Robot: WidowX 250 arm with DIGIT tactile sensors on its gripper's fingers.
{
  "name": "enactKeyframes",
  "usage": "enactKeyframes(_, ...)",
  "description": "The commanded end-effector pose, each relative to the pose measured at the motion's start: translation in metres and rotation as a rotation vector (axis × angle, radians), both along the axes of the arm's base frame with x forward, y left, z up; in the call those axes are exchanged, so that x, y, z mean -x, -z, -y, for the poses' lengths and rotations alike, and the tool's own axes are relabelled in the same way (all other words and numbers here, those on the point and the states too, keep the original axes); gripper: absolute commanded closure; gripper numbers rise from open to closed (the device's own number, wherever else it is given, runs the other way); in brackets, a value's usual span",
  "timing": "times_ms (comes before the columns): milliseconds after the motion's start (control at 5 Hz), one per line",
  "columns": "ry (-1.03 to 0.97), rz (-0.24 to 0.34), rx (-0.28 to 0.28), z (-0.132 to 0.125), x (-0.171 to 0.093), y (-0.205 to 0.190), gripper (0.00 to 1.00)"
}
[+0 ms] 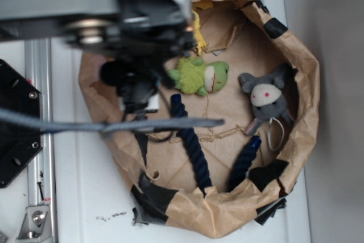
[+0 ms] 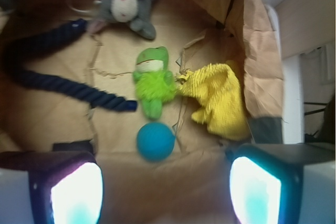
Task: Grab the blue ball.
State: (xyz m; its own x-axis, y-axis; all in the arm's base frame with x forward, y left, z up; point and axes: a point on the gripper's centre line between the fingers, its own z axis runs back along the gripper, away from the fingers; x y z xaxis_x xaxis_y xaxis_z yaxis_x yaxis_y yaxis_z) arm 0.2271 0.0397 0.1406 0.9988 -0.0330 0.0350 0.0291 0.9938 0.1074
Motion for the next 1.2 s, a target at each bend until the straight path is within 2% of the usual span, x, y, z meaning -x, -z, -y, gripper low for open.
enactKeyframes(0,0.101,-0.154,0.082,0.009,0.010,0.093,0.00)
enactKeyframes(200,0.126,-0.111,0.081,0.008,0.017,0.125,0.00)
enactKeyframes(400,0.150,-0.112,0.129,0.005,0.021,0.121,0.00)
enactKeyframes(600,0.132,-0.098,0.071,0.000,0.024,0.114,1.00)
enactKeyframes(1000,0.122,-0.074,0.065,-0.002,0.024,0.111,1.00)
